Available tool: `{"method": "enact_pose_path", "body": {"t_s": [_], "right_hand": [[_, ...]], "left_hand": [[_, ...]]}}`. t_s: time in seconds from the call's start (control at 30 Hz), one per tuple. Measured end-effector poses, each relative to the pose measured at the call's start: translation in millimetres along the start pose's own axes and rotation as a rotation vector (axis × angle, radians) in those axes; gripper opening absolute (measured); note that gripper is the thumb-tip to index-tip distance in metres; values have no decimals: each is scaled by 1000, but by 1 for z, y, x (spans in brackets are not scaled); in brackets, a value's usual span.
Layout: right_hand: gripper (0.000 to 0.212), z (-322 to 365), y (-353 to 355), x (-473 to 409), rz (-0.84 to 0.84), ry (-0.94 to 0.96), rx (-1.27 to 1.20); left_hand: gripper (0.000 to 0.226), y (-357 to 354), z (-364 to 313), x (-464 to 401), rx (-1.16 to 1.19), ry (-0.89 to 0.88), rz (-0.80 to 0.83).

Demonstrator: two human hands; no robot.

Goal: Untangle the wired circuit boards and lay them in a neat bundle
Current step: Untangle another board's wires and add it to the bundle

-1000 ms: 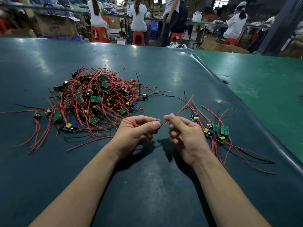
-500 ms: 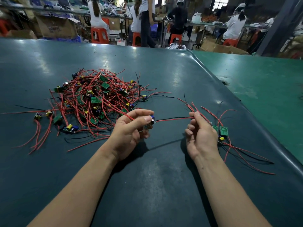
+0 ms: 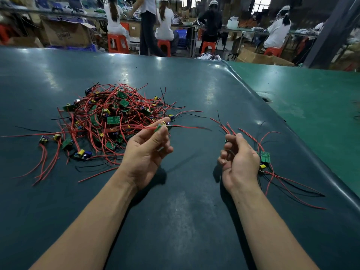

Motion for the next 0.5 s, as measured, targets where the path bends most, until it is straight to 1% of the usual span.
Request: {"method": "enact_pose_path", "body": {"t_s": [0.03, 0.07, 0.13, 0.17, 0.23, 0.3, 0.37, 0.43, 0.5], "right_hand": [[30, 0, 0, 0, 0, -9, -13], [30, 0, 1, -1, 4, -20, -27], [30, -2, -2, -3, 46, -54, -22], [29, -6, -7, -2, 97, -83, 16], [29, -18, -27, 5, 268, -157, 167], [34, -35, -47, 20, 451, -218, 366], [43, -45, -57, 31, 563, -237, 472], [48, -45, -59, 34, 595, -233, 479], [44, -43, -57, 35, 611, -244, 484]], "left_hand": [[28, 0, 1, 0, -1, 12, 12], [34, -1, 2, 0, 13, 35, 43], [45, -10, 7, 3, 81, 103, 156], [45, -16, 10, 6, 118, 142, 217], [37, -26, 17, 13, 132, 221, 305], [25, -32, 26, 20, 20, 275, 364], [23, -33, 38, 25, -153, 319, 410], [25, -33, 48, 31, -273, 380, 449], [26, -36, 54, 37, -288, 421, 492]]}}
Point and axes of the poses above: each hand's wrist, its own x-axis away from the middle knuckle, its own y-axis out of the back of the hand, z = x × y, the point moved 10 cm from there along -x, towards the middle knuckle, and after that the axes turned 9 degrees about -y, right-handed, at the moved point
